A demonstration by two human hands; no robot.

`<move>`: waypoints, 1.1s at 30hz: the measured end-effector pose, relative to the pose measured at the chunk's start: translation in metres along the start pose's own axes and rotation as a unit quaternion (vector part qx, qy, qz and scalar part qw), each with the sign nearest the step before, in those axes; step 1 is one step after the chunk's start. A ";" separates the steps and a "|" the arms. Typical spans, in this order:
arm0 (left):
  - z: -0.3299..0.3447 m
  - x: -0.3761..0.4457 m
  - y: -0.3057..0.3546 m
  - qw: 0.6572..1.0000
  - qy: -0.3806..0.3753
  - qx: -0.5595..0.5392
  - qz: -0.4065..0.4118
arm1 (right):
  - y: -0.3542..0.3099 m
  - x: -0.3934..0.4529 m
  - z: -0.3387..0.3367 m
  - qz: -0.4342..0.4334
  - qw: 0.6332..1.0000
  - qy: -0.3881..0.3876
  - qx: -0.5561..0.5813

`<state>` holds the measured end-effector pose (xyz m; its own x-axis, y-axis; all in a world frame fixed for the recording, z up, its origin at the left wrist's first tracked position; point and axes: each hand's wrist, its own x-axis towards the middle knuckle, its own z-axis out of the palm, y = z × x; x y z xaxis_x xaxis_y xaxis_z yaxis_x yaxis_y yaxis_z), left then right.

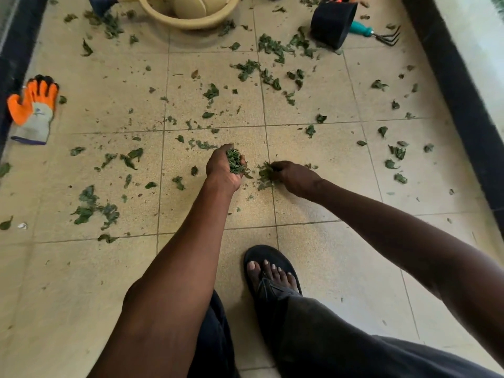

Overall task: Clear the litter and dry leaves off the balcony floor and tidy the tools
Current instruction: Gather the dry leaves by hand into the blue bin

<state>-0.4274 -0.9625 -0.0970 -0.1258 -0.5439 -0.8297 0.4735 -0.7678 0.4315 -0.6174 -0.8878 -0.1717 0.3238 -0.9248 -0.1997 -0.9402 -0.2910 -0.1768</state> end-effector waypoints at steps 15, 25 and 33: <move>0.032 -0.028 -0.010 0.998 0.006 -0.009 -0.056 | -0.003 -0.010 -0.081 0.423 0.475 0.182 0.750; 0.061 -0.213 0.055 0.994 0.003 -0.107 -0.035 | -0.148 -0.028 -0.292 0.335 0.245 0.156 0.897; 0.068 -0.455 0.125 0.987 0.011 -0.158 0.034 | -0.300 -0.131 -0.503 0.365 0.591 0.224 0.684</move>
<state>-0.3702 -0.8335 0.3587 -0.0678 -0.5801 -0.8117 0.7285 -0.5846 0.3570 -0.4305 -0.8022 0.3926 -0.4625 -0.7434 -0.4832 0.2523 0.4121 -0.8755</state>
